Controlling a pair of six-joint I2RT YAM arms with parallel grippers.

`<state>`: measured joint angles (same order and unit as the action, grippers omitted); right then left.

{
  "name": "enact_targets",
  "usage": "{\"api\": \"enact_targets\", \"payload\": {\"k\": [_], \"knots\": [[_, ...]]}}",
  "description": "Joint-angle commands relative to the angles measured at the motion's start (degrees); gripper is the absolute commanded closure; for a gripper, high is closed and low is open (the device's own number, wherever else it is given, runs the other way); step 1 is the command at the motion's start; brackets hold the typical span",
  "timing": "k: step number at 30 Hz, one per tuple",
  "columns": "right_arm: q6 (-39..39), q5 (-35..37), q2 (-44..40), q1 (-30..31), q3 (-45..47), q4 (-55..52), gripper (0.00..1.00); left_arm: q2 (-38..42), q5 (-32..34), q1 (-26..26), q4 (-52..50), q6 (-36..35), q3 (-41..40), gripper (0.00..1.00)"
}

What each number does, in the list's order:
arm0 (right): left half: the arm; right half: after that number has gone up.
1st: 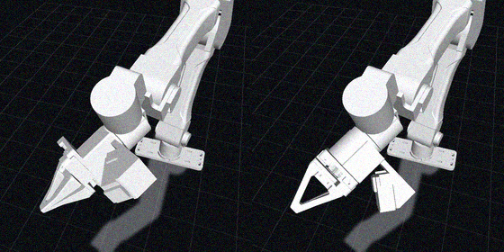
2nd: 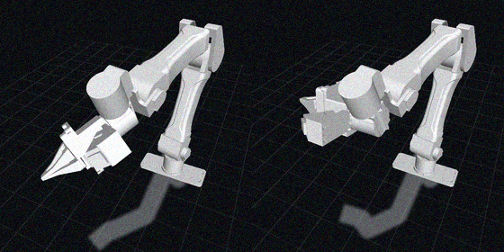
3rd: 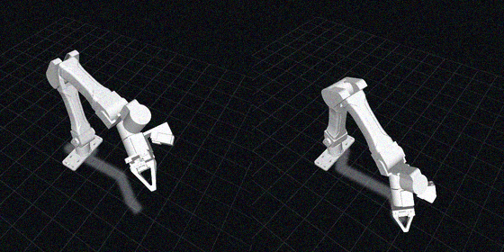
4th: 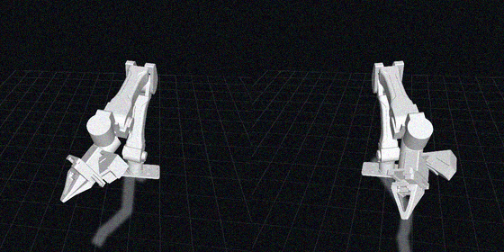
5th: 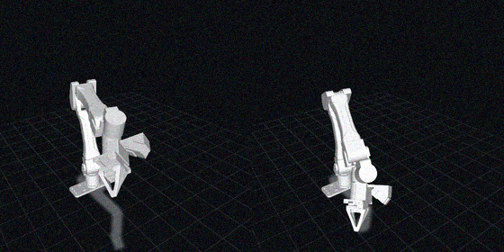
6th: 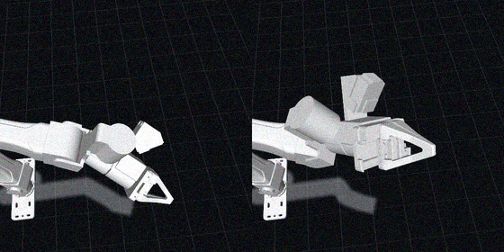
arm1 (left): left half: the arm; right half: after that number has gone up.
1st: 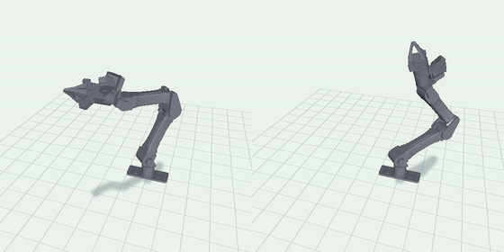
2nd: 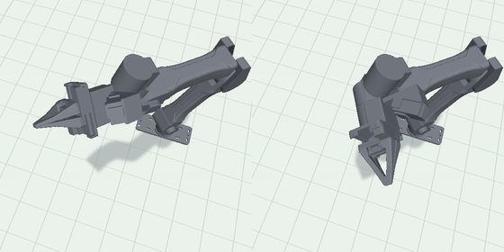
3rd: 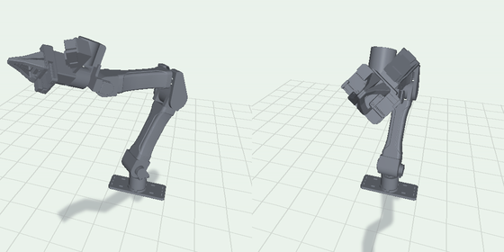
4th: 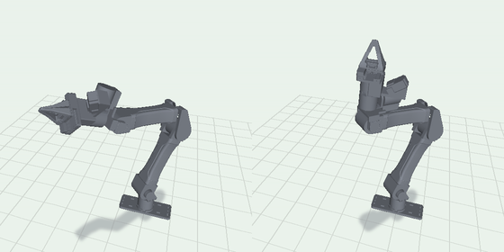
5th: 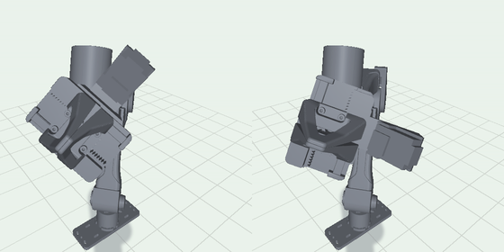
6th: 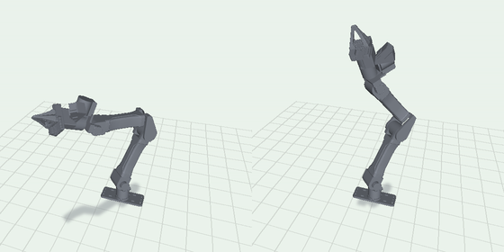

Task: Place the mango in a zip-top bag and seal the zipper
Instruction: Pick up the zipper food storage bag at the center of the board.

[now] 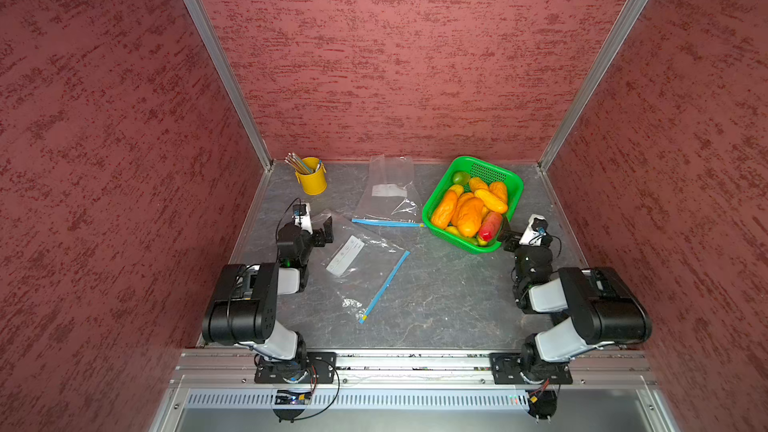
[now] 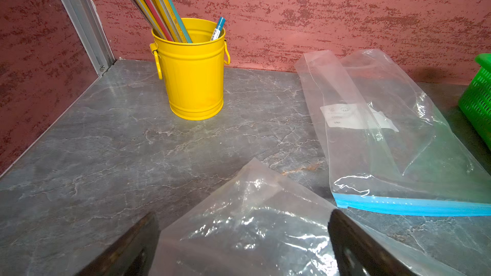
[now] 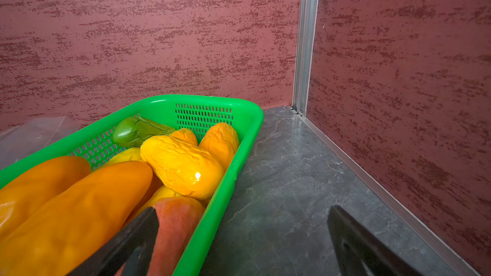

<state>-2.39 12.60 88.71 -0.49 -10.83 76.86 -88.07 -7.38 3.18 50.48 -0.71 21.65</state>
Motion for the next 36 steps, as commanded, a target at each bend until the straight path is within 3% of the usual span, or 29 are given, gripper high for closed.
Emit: {"api": "enact_targets", "payload": {"k": [1,26,29,31,32,36], "knots": [[-0.2,-0.8,-0.5,-0.2,-0.9,0.3,0.01,0.3,0.3,-0.2,0.1,-0.2,0.3,0.0],[-0.2,-0.8,-0.6,-0.2,-0.8,0.8,0.01,0.4,0.5,-0.3,0.4,-0.3,0.4,0.0],[0.0,0.3,-9.4,0.2,-2.1,-8.9,0.01,9.6,8.5,-3.3,-14.8,-1.1,4.4,0.01],[-8.2,6.6,-18.7,0.2,-7.2,-27.5,0.01,17.4,10.0,-5.0,-26.6,2.4,8.7,0.01],[-13.2,8.8,-22.8,0.2,-10.5,-37.6,0.01,21.1,7.9,-5.0,-31.3,6.4,10.8,0.0],[-17.6,-3.7,-35.7,0.2,-14.8,-53.4,0.01,29.8,-0.4,-3.7,-53.8,30.7,18.7,0.0]]}}
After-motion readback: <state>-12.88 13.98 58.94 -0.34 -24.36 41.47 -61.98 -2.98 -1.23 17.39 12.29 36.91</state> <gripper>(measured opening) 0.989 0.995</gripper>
